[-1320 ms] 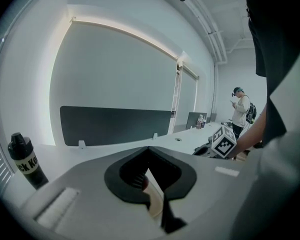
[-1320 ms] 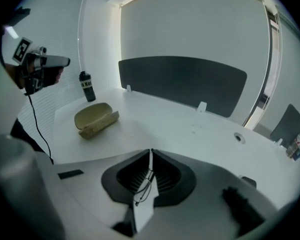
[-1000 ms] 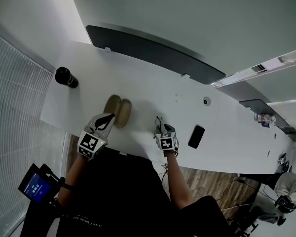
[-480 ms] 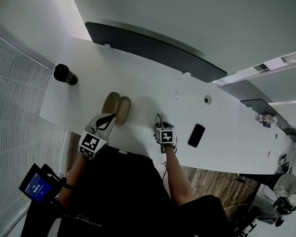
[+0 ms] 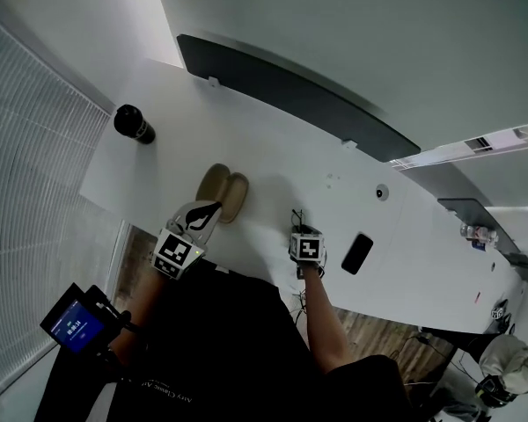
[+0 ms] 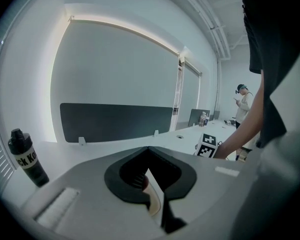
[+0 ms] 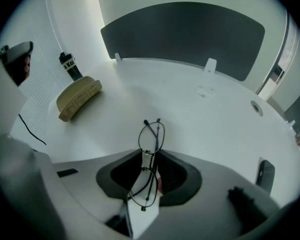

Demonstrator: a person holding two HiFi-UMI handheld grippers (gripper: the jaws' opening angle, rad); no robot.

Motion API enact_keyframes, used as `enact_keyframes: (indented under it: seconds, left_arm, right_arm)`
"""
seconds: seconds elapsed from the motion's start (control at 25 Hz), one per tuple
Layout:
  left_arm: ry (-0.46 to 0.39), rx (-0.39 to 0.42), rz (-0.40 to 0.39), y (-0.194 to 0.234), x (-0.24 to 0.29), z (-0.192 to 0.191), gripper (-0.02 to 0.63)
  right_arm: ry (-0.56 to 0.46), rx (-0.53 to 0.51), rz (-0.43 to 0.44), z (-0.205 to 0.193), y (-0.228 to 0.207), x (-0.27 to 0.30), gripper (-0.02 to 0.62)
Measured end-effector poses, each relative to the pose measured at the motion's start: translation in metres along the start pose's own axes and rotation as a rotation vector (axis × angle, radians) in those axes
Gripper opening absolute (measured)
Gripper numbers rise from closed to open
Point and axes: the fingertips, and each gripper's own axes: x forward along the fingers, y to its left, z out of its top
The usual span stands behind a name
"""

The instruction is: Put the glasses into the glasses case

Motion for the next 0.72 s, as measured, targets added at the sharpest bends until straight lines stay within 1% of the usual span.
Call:
enact_keyframes:
  seconds: [0.2, 0.32, 0.44, 0.6, 0.72]
  left_arm:
    - [-0.016, -0.016, 0.003, 0.010, -0.004, -0.004, 0.008]
    - [-0.025, -0.028, 0.018, 0.017, -0.012, -0.011, 0.008]
    - [-0.034, -0.042, 0.030, 0.019, -0.017, -0.016, 0.008]
    - [-0.036, -0.061, 0.032, 0.019, -0.018, -0.020, 0.008]
    - [-0.037, -0.075, 0.037, 0.018, -0.017, -0.018, 0.008]
  right_arm:
    - [-0.003, 0.072, -0.003, -0.004, -0.003, -0.003, 0.098]
    - [-0.012, 0.066, 0.021, -0.002, 0.010, -0.001, 0.095]
    - [-0.043, 0.056, 0.048, 0.008, 0.020, -0.003, 0.094]
    - [-0.105, 0.058, 0.100, 0.039, 0.039, -0.018, 0.092]
    - [-0.196, 0.094, 0.168, 0.084, 0.056, -0.039, 0.092]
